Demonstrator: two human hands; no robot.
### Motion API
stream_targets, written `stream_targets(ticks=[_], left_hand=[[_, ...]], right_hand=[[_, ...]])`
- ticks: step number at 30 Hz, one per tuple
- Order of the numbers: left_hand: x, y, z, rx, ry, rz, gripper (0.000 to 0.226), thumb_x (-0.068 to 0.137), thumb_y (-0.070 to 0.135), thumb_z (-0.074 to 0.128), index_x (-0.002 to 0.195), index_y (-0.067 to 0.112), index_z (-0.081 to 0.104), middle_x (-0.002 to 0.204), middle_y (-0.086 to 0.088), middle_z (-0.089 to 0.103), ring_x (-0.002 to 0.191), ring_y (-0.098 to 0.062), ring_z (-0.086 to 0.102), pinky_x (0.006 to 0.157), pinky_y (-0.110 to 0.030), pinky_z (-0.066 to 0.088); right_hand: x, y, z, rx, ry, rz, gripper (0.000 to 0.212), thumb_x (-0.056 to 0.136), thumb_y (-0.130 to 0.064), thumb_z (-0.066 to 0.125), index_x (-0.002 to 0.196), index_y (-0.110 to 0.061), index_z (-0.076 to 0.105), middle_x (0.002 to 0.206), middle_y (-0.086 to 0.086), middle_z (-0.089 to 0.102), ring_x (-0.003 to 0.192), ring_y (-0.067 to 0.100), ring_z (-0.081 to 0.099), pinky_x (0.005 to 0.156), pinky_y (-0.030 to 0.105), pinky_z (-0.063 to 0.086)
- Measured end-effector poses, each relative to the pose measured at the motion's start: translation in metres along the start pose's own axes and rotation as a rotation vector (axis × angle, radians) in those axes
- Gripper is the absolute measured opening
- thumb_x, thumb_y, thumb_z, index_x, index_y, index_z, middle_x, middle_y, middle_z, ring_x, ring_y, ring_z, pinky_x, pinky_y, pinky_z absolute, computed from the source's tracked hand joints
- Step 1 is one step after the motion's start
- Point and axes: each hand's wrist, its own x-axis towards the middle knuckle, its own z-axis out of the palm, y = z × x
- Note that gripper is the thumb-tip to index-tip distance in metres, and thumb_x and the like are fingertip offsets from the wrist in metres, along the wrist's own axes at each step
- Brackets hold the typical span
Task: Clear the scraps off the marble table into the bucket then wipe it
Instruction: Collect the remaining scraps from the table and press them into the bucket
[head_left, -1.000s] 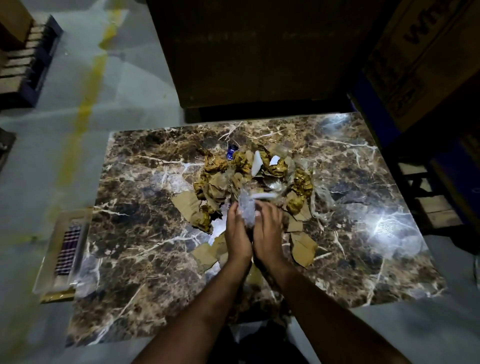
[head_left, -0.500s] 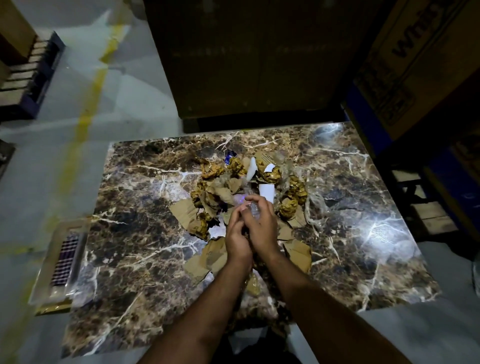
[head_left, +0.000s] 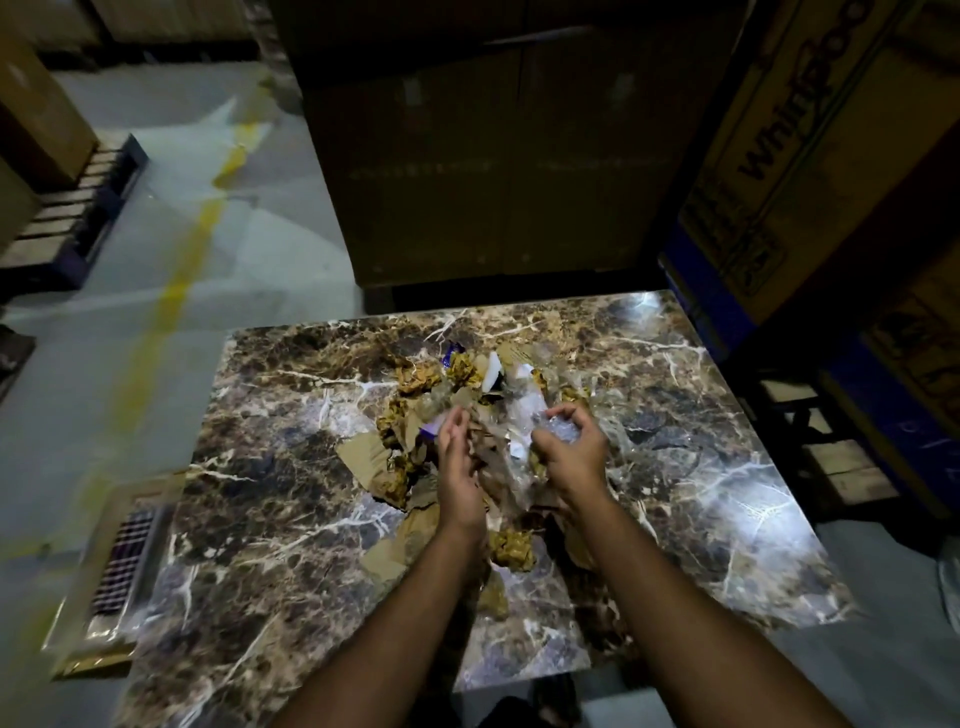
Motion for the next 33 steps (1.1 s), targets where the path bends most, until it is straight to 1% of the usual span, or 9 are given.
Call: stream_targets(ticks=[3,6,10,13,16,19,24,29,33], left_hand=[[0.004,0.0,-0.014,-0.005,0.085,-0.052,0.047,0.098,0.052,0.042,0.138,0.029,0.05,0.144,-0.005,0.053,0.132,-0.028,0.05,0.11,-0.054,0.039],[-0.001,-0.005,-0.016,0.014,0.124,-0.063,0.033,0.107,0.04,0.037,0.133,0.028,0.053,0.145,-0.007,0.051,0.135,-0.031,0.045,0.113,-0.057,0.034],[-0.022,0.009,0.005,-0.127,0.032,-0.126,0.039,0.105,0.051,0.034,0.133,0.038,0.057,0.145,-0.004,0.054,0.13,-0.028,0.052,0.109,-0.057,0.039],[-0.03,0.025,0.023,-0.266,-0.017,-0.191,0.047,0.099,0.063,0.034,0.123,0.036,0.063,0.113,0.004,0.075,0.109,-0.022,0.068,0.096,-0.049,0.051],[-0.027,0.031,0.027,-0.229,-0.028,-0.149,0.065,0.077,0.084,0.052,0.13,0.046,0.06,0.145,0.001,0.055,0.131,-0.028,0.052,0.105,-0.063,0.041],[-0.03,0.032,0.032,-0.195,0.007,-0.142,0.082,0.063,0.089,0.06,0.13,0.043,0.06,0.148,0.002,0.05,0.135,-0.028,0.046,0.106,-0.064,0.039],[-0.032,0.03,0.036,-0.209,0.022,-0.087,0.044,0.092,0.045,0.06,0.109,0.006,0.072,0.107,-0.015,0.073,0.1,-0.029,0.07,0.083,-0.04,0.058],[-0.025,0.035,0.032,-0.113,0.069,-0.159,0.033,0.103,0.029,0.05,0.09,0.008,0.072,0.09,-0.011,0.07,0.086,-0.026,0.066,0.075,-0.034,0.052],[-0.02,0.032,0.033,-0.032,0.013,0.015,0.03,0.099,0.016,0.048,0.127,0.016,0.058,0.127,-0.009,0.063,0.11,-0.024,0.065,0.093,-0.038,0.055]], right_hand=[[0.004,-0.024,-0.013,0.126,-0.018,0.058,0.029,0.087,0.009,0.068,0.086,-0.02,0.062,0.095,0.006,0.066,0.073,0.021,0.058,0.058,0.026,0.047],[0.011,-0.036,-0.017,0.448,-0.088,0.221,0.026,0.089,0.001,0.07,0.089,-0.022,0.059,0.086,0.01,0.069,0.066,0.022,0.061,0.056,0.029,0.049],[0.008,-0.047,-0.008,0.704,-0.19,0.363,0.044,0.061,-0.013,0.084,0.096,-0.023,0.059,0.102,0.013,0.065,0.081,0.027,0.061,0.072,0.039,0.048],[-0.013,-0.045,0.001,0.618,-0.183,0.337,0.031,0.078,-0.011,0.08,0.102,-0.021,0.063,0.105,0.015,0.069,0.084,0.029,0.064,0.071,0.04,0.051],[-0.031,-0.035,0.009,0.434,-0.051,0.153,0.029,0.09,0.0,0.07,0.081,-0.028,0.067,0.108,0.009,0.071,0.084,0.024,0.061,0.073,0.036,0.049],[-0.043,-0.034,0.013,0.138,0.005,-0.141,0.032,0.087,0.01,0.063,0.08,-0.021,0.062,0.093,-0.003,0.069,0.073,0.006,0.058,0.057,0.017,0.047],[-0.06,-0.021,0.019,-0.073,-0.074,-0.337,0.017,0.088,-0.007,0.063,0.078,-0.021,0.063,0.078,-0.002,0.066,0.072,0.015,0.061,0.064,0.028,0.048],[-0.067,-0.014,0.028,0.022,-0.08,-0.265,0.023,0.084,-0.049,0.048,0.084,-0.027,0.056,0.096,0.008,0.06,0.091,0.025,0.059,0.076,0.042,0.05],[-0.065,-0.027,0.027,-0.012,-0.028,-0.219,0.021,0.091,-0.043,0.044,0.112,-0.042,0.045,0.128,0.004,0.049,0.113,0.024,0.052,0.077,0.032,0.042]])
